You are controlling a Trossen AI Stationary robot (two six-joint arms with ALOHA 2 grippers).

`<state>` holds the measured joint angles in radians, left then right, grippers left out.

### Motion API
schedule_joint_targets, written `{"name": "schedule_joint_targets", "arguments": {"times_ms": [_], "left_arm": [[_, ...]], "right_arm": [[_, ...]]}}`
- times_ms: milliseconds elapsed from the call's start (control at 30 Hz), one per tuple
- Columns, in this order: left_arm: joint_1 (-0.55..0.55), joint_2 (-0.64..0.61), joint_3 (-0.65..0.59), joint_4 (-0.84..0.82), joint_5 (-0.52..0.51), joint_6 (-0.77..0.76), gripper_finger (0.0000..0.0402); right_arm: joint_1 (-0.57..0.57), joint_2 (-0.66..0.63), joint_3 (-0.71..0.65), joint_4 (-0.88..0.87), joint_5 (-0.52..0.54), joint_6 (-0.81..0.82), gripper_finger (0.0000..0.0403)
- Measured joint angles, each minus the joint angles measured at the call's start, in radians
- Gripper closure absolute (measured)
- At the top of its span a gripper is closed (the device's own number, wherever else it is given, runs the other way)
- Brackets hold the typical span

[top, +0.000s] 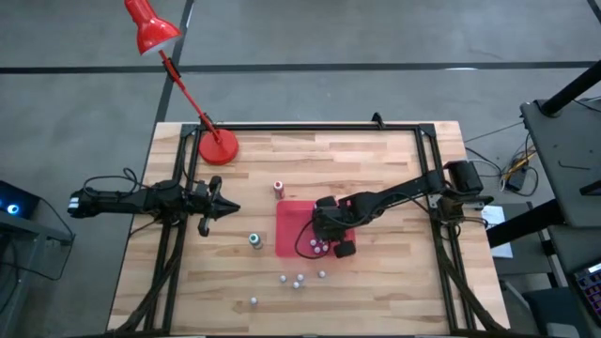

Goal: Pick & Place food coloring
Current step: Put the right small blue food coloring bottle into the container, then put the small blue food coloring bottle into the container

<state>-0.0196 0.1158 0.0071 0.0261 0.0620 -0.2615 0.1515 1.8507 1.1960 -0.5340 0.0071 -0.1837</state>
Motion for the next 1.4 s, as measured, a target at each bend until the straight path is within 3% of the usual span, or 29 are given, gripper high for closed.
{"name": "schedule_joint_targets", "arguments": {"times_ms": [667,1033,1400], "left_arm": [[0.0,0.0,0.0,0.0,0.0,0.0,0.0402],[0.0,0.0,0.0,0.0,0.0,0.0,0.0402],[0.0,0.0,0.0,0.0,0.0,0.0,0.0402]], "right_arm": [[-0.014,-0.001,-0.022,0.042,-0.001,0.024,0.0343],[-0.015,-0.001,-0.023,0.043,-0.004,0.027,0.0297],[-0.015,-0.014,-0.025,0.037,-0.011,0.03,0.0282]]}}
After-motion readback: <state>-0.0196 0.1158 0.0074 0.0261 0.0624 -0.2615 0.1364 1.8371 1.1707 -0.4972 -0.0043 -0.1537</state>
